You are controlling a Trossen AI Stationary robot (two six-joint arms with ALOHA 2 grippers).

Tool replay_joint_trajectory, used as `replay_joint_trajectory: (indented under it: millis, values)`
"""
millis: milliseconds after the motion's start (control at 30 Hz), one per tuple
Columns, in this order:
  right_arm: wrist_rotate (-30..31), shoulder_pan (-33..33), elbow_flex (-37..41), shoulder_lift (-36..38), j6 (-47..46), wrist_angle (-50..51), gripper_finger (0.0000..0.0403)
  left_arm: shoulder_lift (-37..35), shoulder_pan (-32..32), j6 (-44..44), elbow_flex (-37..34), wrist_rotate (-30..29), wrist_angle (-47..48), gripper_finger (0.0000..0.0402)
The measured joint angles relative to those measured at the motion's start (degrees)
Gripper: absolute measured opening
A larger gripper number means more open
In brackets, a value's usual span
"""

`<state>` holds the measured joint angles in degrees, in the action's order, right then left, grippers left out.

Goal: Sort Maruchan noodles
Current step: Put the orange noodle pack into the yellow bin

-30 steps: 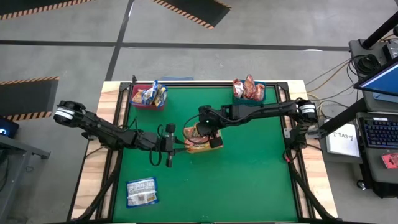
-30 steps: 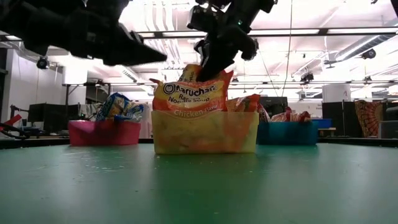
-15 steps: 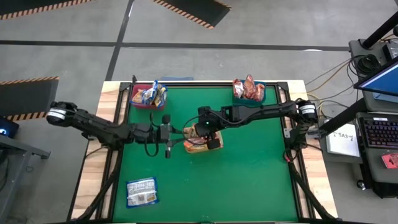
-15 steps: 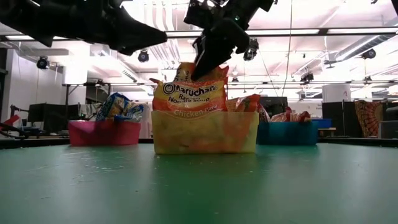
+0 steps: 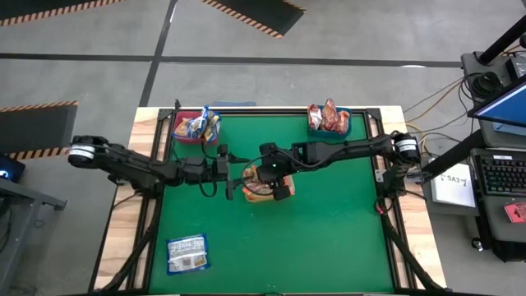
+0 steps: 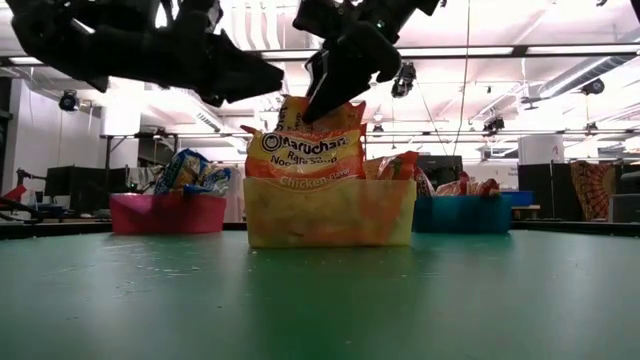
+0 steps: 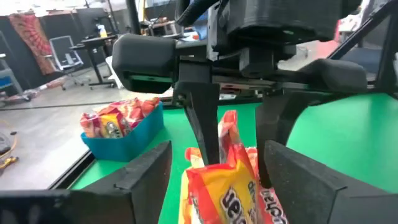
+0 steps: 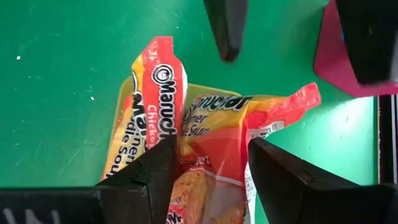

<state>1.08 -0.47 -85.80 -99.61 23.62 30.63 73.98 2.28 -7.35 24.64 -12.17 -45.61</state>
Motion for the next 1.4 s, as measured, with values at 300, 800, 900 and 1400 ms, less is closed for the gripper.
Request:
replay_joint_trajectory:
  millis: [300,800,900,1400]
  values:
    - [0.01,1.03,0.0,0.0,0.66,-0.06,0.0178,6.0,-0.7,-0.59,-0.02,1.23,-6.05,0.0237]
    - [0.48,1.35,0.02,1.21,0.42,0.35,0.0162,7.25,-0.67,-3.3,-0.02,2.76,-6.02,0.0123]
    - [0.5,1.35,0.02,2.01,0.41,0.38,0.0158,7.25,-0.67,-3.31,-0.02,2.76,-5.98,0.0076]
    - [1.9,1.31,7.48,14.69,-7.63,-0.83,0.013,6.7,-0.46,-2.42,-0.02,2.78,-0.91,0.0002]
